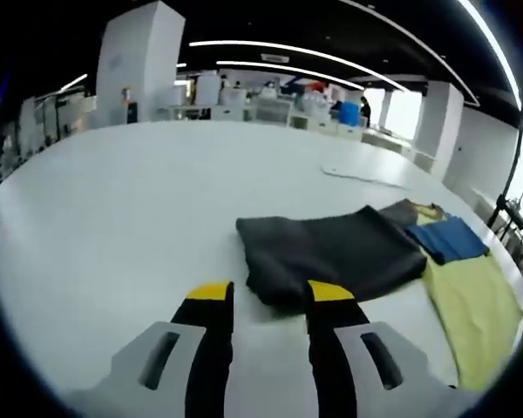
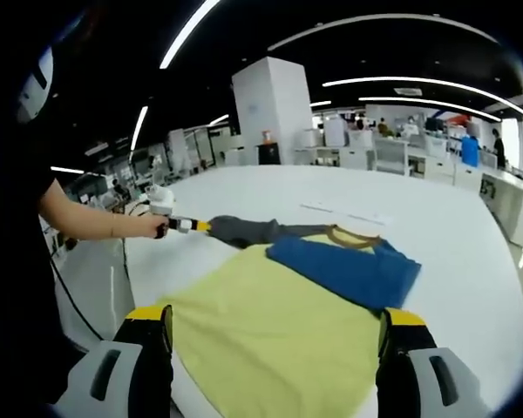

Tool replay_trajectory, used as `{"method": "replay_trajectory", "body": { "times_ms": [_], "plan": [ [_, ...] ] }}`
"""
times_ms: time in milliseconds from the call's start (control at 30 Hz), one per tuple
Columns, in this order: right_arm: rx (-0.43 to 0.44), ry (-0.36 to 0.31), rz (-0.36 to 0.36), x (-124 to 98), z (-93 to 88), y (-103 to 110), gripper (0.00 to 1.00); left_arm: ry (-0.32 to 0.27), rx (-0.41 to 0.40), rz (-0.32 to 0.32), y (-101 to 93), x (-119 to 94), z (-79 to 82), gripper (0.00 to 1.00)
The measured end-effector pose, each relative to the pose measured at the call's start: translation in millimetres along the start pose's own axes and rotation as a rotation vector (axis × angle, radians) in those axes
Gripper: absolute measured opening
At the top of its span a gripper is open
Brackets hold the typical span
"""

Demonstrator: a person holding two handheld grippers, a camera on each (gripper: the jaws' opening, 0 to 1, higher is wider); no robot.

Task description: Fold the garment on the visible template until the final outline fits inside the template.

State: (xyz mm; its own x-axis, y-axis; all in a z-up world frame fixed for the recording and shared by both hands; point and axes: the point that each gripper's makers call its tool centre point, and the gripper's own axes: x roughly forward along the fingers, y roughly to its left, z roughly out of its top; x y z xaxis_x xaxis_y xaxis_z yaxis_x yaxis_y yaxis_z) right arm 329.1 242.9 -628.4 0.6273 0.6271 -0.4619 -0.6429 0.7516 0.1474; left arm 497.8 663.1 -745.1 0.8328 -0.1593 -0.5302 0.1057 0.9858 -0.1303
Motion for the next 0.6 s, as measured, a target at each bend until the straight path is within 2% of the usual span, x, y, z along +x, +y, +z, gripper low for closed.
{"method": "replay_trajectory", "body": {
  "times_ms": [67,133,233,367,600],
  "plan": [
    [0.0,0.009,-0.001,0.8,-0.6,0.6,0.97,0.0,-0.01,-0.011,-1.4,1.8,-0.8,0.2],
    [-0.002,0.016,-0.006,1.3,-2.3,-0.1,0.97,0.001,-0.033,-0.025,-3.3,2.7,-1.1,0.11],
    [0.005,0.026,-0.009,1.6,-5.0,-1.0,0.96,0.0,-0.033,-0.02,-2.0,4.6,0.2,0.02],
    [0.008,0.023,-0.012,2.0,-4.9,-1.9,0.96,0.012,-0.037,-0.022,-2.9,4.5,3.5,0.01],
    [0.005,0.013,-0.013,0.1,-5.0,-6.7,0.97,-0.034,-0.002,-0.056,-15.0,-1.7,24.4,0.01]
  ]
}}
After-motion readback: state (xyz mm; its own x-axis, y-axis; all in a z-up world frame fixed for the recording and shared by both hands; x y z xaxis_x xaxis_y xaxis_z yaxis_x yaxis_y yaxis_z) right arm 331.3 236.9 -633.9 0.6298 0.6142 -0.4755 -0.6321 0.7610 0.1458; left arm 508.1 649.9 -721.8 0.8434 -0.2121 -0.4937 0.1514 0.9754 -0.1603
